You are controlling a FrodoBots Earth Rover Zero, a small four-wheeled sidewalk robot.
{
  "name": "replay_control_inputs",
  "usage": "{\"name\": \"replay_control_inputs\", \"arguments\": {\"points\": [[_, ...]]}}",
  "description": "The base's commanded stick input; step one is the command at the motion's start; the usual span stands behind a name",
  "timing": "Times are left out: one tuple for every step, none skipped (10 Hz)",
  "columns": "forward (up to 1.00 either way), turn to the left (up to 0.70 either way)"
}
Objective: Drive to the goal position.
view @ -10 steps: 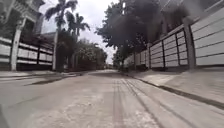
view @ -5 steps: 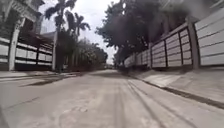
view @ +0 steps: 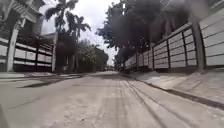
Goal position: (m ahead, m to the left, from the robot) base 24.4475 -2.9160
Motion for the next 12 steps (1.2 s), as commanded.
{"name": "replay_control_inputs", "arguments": {"points": [[0.50, 0.00], [0.50, 0.00], [0.50, 0.00], [0.50, 0.00], [0.50, 0.00], [0.50, 0.00], [0.50, 0.00], [0.50, 0.00], [0.50, 0.00], [0.50, 0.00], [0.50, 0.00], [0.50, 0.00]]}}
